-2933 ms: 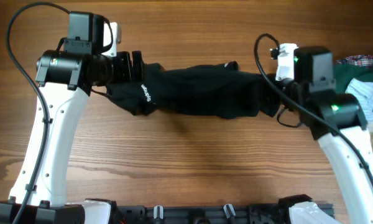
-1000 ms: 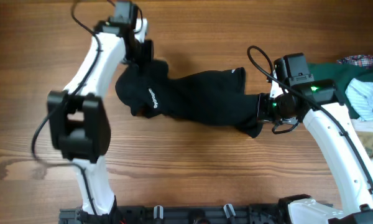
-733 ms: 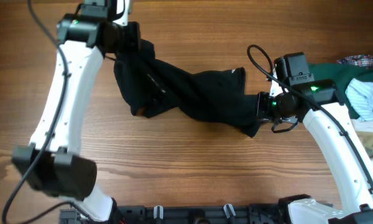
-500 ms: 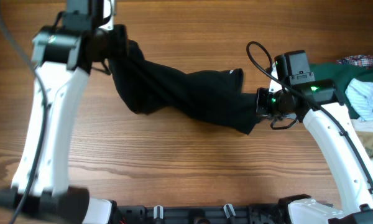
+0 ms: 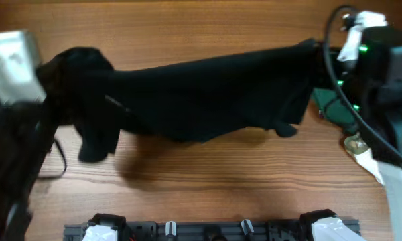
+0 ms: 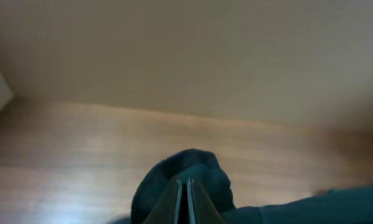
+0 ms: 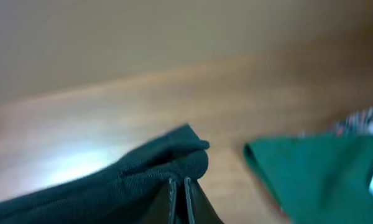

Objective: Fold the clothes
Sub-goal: 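Stretch the shirt between both grippers and swing it down flat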

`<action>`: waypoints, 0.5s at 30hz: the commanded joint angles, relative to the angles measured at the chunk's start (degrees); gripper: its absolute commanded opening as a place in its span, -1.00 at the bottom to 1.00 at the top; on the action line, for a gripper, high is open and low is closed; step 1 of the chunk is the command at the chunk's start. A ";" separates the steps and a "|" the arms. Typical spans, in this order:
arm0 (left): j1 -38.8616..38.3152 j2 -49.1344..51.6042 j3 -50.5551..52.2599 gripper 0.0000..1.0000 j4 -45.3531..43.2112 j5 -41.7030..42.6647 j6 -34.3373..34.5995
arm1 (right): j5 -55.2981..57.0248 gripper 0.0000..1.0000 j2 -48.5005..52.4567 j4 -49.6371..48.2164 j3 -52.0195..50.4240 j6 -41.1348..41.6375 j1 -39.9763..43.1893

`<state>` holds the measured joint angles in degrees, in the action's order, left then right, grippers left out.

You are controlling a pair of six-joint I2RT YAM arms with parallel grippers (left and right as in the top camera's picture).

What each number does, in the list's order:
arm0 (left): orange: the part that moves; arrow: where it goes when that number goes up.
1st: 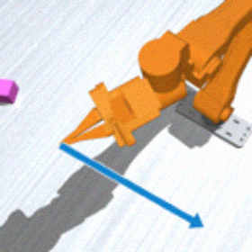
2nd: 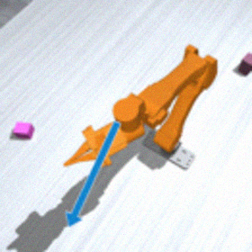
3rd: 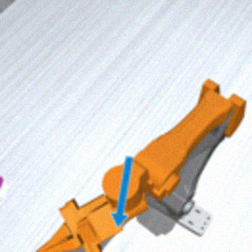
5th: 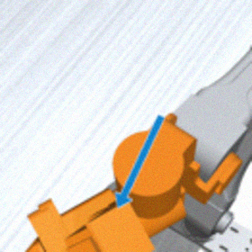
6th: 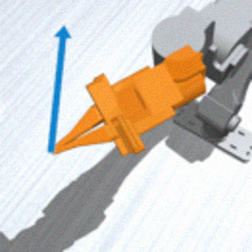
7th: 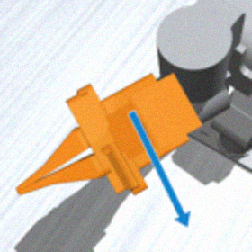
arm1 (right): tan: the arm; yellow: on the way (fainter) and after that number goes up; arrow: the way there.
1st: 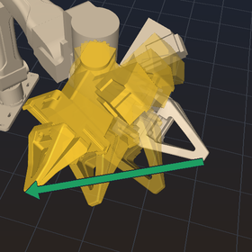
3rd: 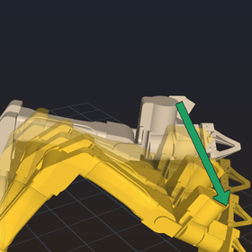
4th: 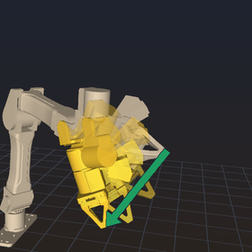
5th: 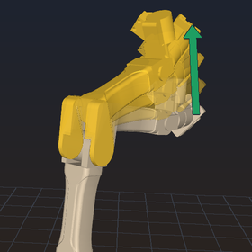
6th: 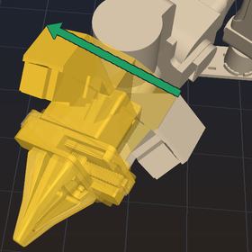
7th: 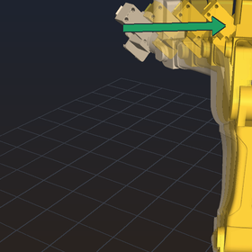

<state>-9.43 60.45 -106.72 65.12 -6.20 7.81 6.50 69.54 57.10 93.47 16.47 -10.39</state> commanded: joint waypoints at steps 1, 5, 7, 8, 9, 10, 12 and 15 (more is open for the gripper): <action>-0.11 -3.98 -0.52 -0.92 -1.49 -1.42 0.52 | 1.20 -0.92 -2.19 -0.31 4.48 -3.02 0.13; -0.11 -6.43 -1.60 -0.92 -1.64 -1.31 0.57 | -0.85 -0.91 -4.24 -0.31 7.23 -5.27 0.13; -0.11 -6.91 -1.86 -0.92 -1.18 -0.72 0.61 | -5.99 -0.91 -5.31 -0.33 7.65 -7.65 0.13; -0.11 -7.23 -1.88 -0.92 -0.96 -0.74 1.14 | -9.88 -0.91 -6.14 -0.11 7.67 -8.74 0.13; -0.11 -7.39 -1.99 -0.92 -0.96 -0.76 1.22 | -11.26 -0.91 -6.58 0.15 7.67 -9.03 0.13; -0.11 -7.45 -2.80 -0.92 -1.25 -0.85 1.20 | -10.93 -0.91 -7.45 1.33 7.67 -9.05 0.13; -0.11 -7.45 -3.91 -0.92 -2.43 -0.76 1.20 | -10.58 -0.91 -8.13 3.08 7.67 -9.01 0.13; -0.11 -7.45 -5.35 -0.92 -3.82 -0.76 0.09 | -10.60 -0.91 -8.57 4.44 7.67 -9.73 0.13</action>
<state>-9.43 53.58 -109.21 63.13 -6.17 8.08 -2.98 61.98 61.14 99.92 8.64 -10.39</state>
